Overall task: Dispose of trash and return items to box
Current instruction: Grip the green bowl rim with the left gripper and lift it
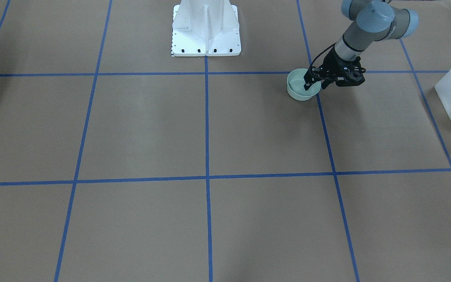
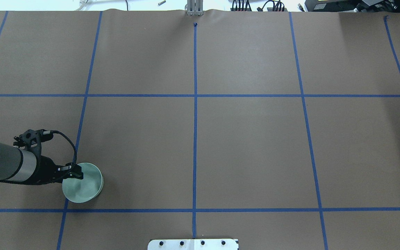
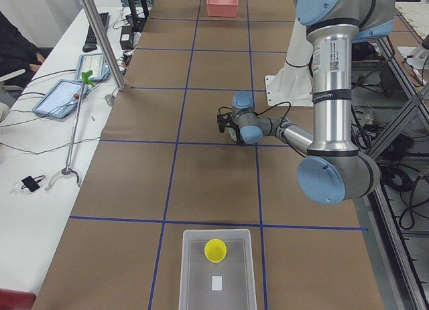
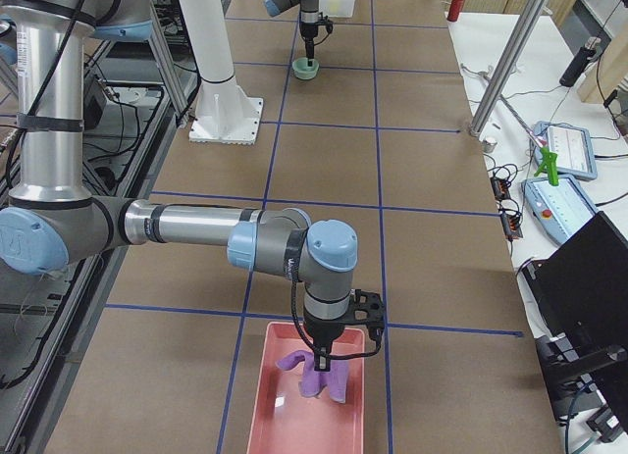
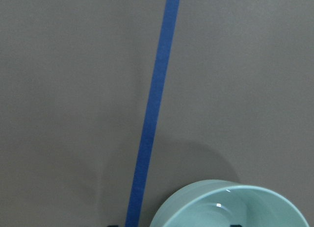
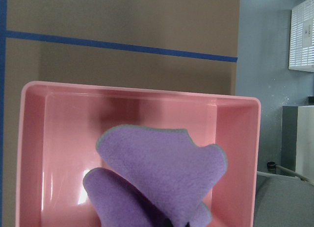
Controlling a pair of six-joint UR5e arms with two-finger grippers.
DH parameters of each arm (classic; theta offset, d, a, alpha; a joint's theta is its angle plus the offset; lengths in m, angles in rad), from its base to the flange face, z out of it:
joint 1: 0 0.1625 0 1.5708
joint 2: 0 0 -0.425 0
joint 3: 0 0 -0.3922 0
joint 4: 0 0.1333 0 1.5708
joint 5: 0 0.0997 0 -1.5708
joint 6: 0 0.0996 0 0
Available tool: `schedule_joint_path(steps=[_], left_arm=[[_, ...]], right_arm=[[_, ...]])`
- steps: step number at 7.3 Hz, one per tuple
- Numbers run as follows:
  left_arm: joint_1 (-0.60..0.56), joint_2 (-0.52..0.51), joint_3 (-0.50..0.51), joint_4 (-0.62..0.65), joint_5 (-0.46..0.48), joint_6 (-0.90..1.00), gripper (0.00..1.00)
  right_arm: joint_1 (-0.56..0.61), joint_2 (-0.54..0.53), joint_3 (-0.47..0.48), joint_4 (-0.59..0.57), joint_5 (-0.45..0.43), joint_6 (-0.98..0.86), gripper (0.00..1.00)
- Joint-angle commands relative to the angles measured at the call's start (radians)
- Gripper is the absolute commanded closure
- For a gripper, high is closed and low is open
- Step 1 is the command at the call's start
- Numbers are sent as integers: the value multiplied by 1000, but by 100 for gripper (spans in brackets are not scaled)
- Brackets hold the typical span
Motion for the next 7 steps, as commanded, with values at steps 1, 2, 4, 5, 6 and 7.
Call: schedule_joint_path(steps=[1, 2, 4, 5, 6, 7], left_arm=[[-1, -1, -5, 2, -3, -3, 100], [-3, 2, -15, 2, -6, -9, 100], [-26, 10, -56, 6, -94, -11, 100], [-67, 9, -70, 8, -139, -15, 100], [-117, -1, -74, 8, -208, -15, 100], [-183, -10, -74, 8, -271, -15, 100]], right_arm=[[-1, 3, -16, 2, -13, 1, 100], [-2, 3, -25, 3, -34, 3, 100], [-2, 17, -62, 35, -28, 7, 0], [-2, 17, -61, 41, -30, 4, 0], [-2, 18, -58, 41, -30, 9, 0], [-2, 20, -47, 41, -27, 14, 0]])
